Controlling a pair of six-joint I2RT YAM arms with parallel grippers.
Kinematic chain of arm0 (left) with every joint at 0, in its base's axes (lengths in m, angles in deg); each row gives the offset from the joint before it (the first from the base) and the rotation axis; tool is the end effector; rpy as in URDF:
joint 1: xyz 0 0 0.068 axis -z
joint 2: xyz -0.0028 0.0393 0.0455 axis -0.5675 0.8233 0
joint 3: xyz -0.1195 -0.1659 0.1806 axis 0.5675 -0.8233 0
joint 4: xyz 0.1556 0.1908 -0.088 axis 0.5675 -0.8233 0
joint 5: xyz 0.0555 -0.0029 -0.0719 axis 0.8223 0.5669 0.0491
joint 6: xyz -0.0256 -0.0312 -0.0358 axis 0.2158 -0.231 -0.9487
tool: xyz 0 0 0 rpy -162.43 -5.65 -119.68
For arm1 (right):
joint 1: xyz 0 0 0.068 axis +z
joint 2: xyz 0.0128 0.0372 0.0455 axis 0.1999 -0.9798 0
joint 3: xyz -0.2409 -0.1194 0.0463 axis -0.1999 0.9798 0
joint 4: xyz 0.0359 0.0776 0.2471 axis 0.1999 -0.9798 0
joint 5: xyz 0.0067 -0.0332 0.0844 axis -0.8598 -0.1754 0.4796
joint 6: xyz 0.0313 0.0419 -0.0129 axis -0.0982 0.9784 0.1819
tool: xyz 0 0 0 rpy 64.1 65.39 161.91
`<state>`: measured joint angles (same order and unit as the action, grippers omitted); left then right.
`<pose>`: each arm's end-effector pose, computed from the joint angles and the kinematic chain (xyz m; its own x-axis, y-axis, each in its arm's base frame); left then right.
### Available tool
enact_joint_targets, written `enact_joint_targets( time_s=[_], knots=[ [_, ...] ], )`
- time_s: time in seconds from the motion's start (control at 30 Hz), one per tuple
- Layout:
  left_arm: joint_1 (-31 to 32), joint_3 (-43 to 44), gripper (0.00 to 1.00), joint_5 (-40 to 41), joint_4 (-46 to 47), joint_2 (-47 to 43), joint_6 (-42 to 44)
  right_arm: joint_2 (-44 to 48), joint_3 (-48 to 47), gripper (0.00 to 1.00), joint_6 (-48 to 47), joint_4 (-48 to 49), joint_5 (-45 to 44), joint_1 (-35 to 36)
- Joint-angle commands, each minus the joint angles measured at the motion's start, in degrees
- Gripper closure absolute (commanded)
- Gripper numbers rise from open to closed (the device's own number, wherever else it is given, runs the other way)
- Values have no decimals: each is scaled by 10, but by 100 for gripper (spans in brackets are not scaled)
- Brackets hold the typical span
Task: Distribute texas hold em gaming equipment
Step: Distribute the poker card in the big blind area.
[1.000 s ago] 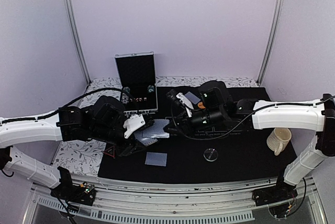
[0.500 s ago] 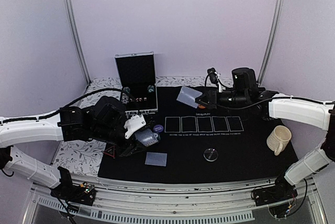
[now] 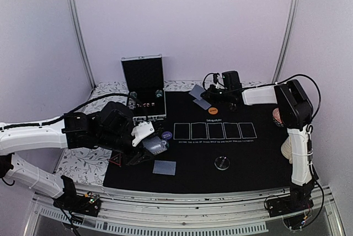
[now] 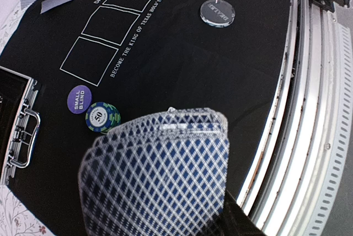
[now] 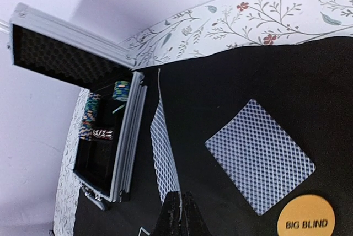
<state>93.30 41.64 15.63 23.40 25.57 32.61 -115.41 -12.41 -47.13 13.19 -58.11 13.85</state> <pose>0.1282 -0.2140 0.2593 -0.2984 0.6770 -0.6728 0.9026 0.4293 0.0317 0.4440 0.2241 0.1723 -0.7447 0.2594 -0.6149 -0.2909 0.7030 0.6489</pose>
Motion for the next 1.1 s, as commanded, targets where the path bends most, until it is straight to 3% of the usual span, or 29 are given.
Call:
enact_joint_targets(
  time_s=[0.0, 0.4, 0.6, 0.97, 1.07],
  knots=[
    [-4, -1, 56, -9, 9, 5, 2, -71, -76, 98, 23, -21, -20, -9],
    [-6, 1, 56, -10, 8, 7, 4, -134, -113, 97, 19, -66, 24, -20],
    [-6, 2, 56, -10, 7, 9, 4, -105, -110, 64, -10, -97, -16, -20],
    [-6, 2, 56, -9, 7, 7, 4, 27, -90, 46, -103, -148, -90, -6],
    [-6, 2, 56, -7, 7, 5, 5, 78, -83, 35, -172, -152, -80, 26]
  ],
)
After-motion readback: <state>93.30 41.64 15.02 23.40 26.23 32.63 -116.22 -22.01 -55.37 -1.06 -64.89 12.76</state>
